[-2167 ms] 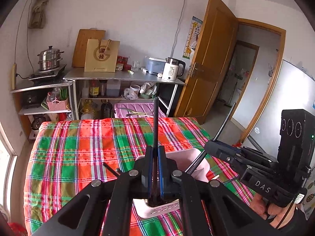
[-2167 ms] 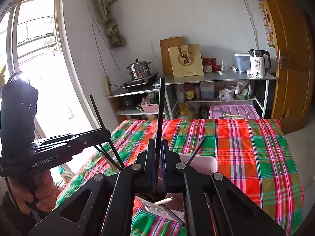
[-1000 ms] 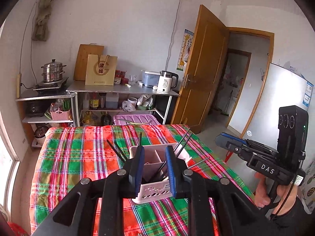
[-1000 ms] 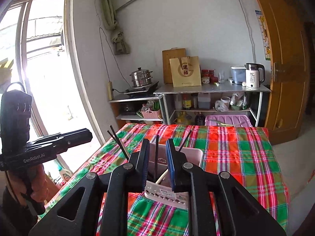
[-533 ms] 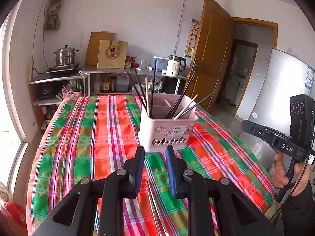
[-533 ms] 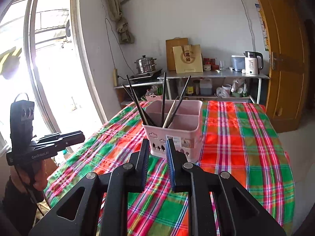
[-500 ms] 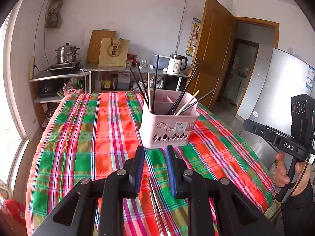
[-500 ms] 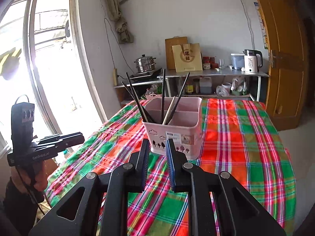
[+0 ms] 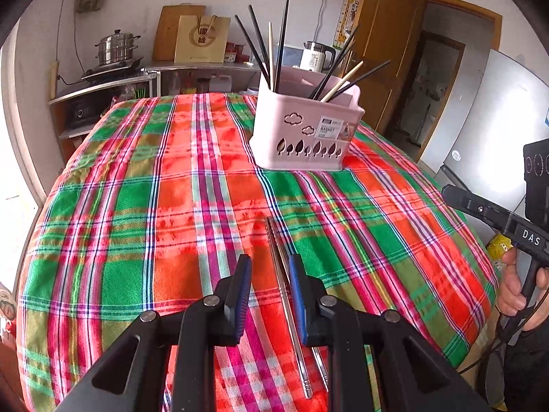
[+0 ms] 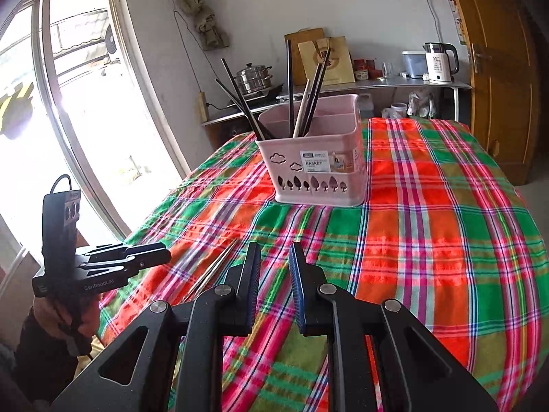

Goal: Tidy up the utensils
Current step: 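Move both tools down toward the metal chopsticks on the table, then close the left tool on a metal chopstick while the right tool grasps another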

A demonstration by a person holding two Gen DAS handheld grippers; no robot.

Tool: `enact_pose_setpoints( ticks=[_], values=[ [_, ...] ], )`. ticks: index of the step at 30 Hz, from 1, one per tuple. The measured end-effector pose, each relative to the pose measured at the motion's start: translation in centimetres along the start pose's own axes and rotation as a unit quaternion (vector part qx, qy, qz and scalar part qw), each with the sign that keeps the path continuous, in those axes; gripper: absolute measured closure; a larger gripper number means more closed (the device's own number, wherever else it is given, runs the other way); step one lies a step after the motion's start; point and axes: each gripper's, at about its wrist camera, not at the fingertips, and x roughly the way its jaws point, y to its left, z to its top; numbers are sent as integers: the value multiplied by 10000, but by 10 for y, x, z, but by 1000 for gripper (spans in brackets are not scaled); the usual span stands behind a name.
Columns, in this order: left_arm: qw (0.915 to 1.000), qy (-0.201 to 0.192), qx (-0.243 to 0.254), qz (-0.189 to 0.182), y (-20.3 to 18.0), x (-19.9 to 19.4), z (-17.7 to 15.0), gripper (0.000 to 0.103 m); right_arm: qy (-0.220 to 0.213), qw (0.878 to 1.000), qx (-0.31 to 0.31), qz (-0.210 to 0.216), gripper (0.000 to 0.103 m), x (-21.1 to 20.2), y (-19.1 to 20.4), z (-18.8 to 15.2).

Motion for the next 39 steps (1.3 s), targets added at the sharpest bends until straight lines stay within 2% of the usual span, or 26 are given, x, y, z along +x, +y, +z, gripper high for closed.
enact_pose_setpoints(
  ticks=[3,5,15,24,28,30,33,36,39],
  values=[
    [9998,173,26,40,-2,13,-4,79,61,10000,21,37,85,5,0,-3],
    [9996,268,29,47,-3,21,-4,74,88,9999,15,51,86,8,1,-5],
    [9971,677,129,323,-9,54,2,73,174,9998,17,94,86,17,-2,-7],
    [9946,706,410,635,-12,62,2,74,231,9997,30,118,86,22,-2,-7],
    [9942,667,330,771,0,58,0,95,335,9993,-27,160,86,32,5,-8],
    [9953,641,169,704,10,53,-1,96,403,9990,-45,178,86,37,10,-8],
    [9925,611,53,1059,24,46,-5,97,545,9982,-61,236,86,50,18,-8],
    [9916,635,-198,1111,41,37,-8,97,767,9967,-71,256,86,67,28,-10],
    [9882,694,-276,1335,51,30,-11,97,988,9945,-69,328,86,86,39,-10]
  ],
)
